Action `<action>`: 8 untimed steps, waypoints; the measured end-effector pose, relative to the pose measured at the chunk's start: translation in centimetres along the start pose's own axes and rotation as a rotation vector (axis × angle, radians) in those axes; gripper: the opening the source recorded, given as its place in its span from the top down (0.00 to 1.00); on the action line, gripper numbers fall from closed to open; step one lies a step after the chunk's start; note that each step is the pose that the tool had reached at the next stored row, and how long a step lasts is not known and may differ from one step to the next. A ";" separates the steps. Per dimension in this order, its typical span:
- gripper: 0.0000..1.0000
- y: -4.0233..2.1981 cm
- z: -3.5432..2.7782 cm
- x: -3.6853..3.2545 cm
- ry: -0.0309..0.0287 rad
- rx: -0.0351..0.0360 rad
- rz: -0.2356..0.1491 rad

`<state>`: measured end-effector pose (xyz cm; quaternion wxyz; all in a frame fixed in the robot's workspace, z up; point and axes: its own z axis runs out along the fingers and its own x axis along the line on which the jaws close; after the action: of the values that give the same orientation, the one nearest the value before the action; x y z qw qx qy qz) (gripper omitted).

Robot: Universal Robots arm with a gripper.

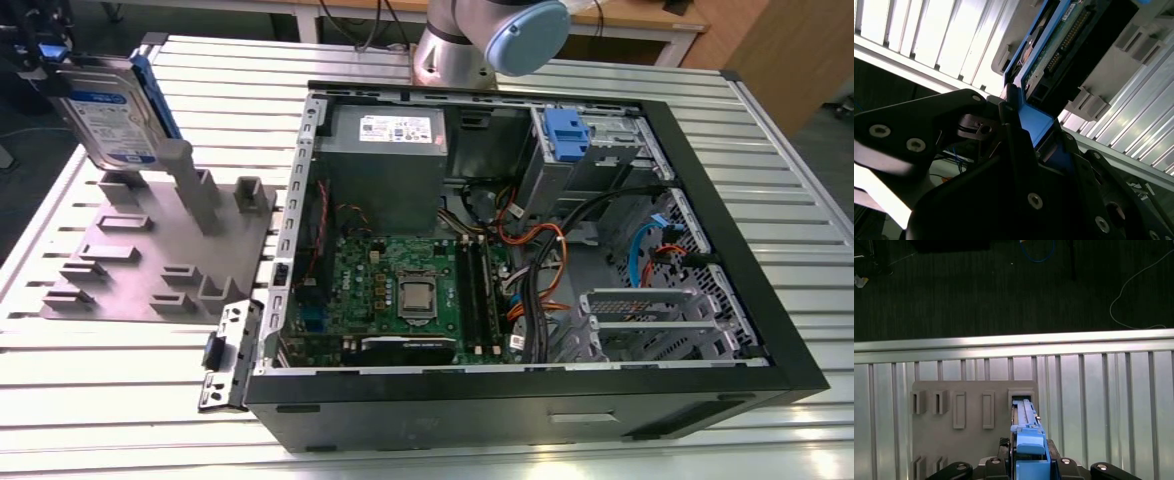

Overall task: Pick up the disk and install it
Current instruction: 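Pick up the disk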

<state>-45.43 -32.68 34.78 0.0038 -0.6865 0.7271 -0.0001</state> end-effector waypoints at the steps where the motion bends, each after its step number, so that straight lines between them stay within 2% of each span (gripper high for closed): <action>1: 0.64 0.00 -0.02 0.00 0.0000 0.0001 0.000; 8: 0.64 0.00 -0.23 0.00 -0.0001 0.0001 0.000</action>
<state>-45.43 -32.68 35.00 0.0039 -0.6865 0.7271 -0.0001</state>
